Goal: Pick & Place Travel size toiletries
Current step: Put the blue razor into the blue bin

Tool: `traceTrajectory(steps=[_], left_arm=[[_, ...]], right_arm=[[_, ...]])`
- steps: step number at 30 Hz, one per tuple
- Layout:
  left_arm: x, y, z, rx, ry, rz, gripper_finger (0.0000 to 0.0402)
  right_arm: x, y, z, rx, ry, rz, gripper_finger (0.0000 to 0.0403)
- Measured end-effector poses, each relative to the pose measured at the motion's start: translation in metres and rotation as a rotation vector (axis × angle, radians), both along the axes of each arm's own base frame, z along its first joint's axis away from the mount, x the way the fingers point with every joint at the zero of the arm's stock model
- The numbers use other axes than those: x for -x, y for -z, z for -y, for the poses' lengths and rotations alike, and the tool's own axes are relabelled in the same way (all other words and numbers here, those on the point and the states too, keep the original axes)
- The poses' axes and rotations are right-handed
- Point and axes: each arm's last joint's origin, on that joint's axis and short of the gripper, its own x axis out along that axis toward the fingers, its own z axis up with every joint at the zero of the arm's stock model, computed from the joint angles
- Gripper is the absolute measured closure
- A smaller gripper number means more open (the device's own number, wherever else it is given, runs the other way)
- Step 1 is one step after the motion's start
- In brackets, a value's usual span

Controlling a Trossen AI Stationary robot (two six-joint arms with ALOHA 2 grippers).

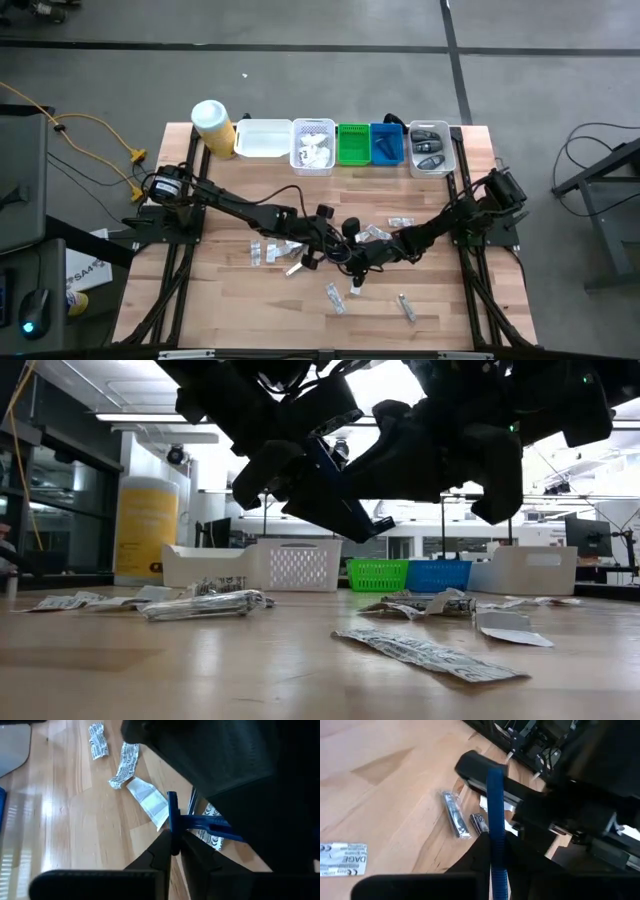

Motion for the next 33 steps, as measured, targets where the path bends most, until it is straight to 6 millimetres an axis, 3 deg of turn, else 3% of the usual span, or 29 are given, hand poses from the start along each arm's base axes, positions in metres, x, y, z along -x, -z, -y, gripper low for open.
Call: traceTrajectory(steps=[11, 16, 20, 25, 33], left_arm=[[0.010, -0.015, -0.008, -0.155, -0.146, -0.013, 0.0227], [0.032, -0.030, -0.017, -0.267, -0.337, -0.090, 0.0209], [0.047, -0.042, -0.021, -0.283, -0.414, -0.112, 0.0220], [0.066, -0.041, -0.033, -0.266, -0.467, -0.122, 0.0241], [0.098, -0.026, -0.058, -0.235, -0.546, -0.101, 0.0267]], right_arm=[[0.005, 0.006, 0.002, -0.119, 0.111, -0.071, 0.0377], [0.014, -0.009, 0.016, -0.177, 0.304, -0.085, 0.0377], [0.025, -0.032, 0.040, -0.217, 0.498, -0.068, 0.0377], [0.044, -0.057, 0.082, -0.260, 0.747, -0.038, 0.0377], [0.068, -0.080, 0.171, -0.345, 1.086, 0.030, 0.0377]])
